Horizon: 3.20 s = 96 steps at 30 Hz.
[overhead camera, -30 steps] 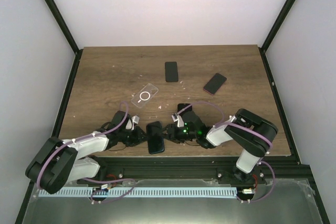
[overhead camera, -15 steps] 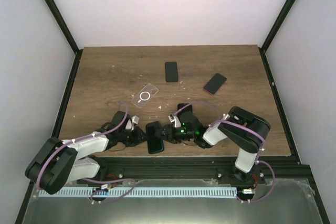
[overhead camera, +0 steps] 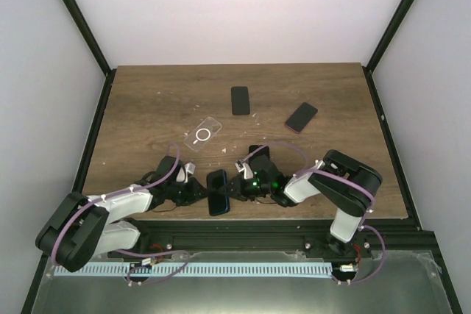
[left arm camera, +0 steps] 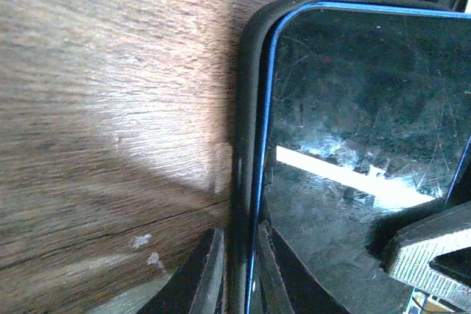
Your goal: Put the phone into the phone case
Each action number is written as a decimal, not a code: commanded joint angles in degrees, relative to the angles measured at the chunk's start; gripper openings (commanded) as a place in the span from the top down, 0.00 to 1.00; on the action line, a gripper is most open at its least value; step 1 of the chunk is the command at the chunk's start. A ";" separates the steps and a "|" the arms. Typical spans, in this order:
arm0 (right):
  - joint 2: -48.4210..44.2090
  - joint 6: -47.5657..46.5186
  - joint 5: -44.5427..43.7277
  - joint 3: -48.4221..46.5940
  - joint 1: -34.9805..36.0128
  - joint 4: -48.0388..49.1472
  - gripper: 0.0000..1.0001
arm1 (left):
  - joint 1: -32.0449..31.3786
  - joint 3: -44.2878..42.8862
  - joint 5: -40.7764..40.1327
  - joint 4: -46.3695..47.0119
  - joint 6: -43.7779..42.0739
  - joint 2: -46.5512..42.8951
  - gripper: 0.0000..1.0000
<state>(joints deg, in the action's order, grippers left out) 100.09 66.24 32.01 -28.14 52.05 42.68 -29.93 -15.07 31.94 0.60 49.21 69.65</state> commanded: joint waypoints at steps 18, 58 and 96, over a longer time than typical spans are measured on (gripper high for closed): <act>-6.49 -2.11 -0.35 1.87 1.08 3.02 0.92 | -0.39 0.26 -1.82 -3.16 -0.09 -0.77 0.80; -20.04 -9.45 -4.27 0.40 -0.45 -9.11 0.99 | 5.37 -8.71 4.57 -14.67 -3.66 -17.24 0.33; -32.84 -4.00 8.30 1.17 -0.68 -5.16 0.58 | 5.76 -4.49 16.27 27.95 10.04 -28.48 1.00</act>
<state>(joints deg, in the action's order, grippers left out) 67.37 60.10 37.67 -27.62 51.20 35.07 -24.05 -18.24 50.54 22.92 62.41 42.30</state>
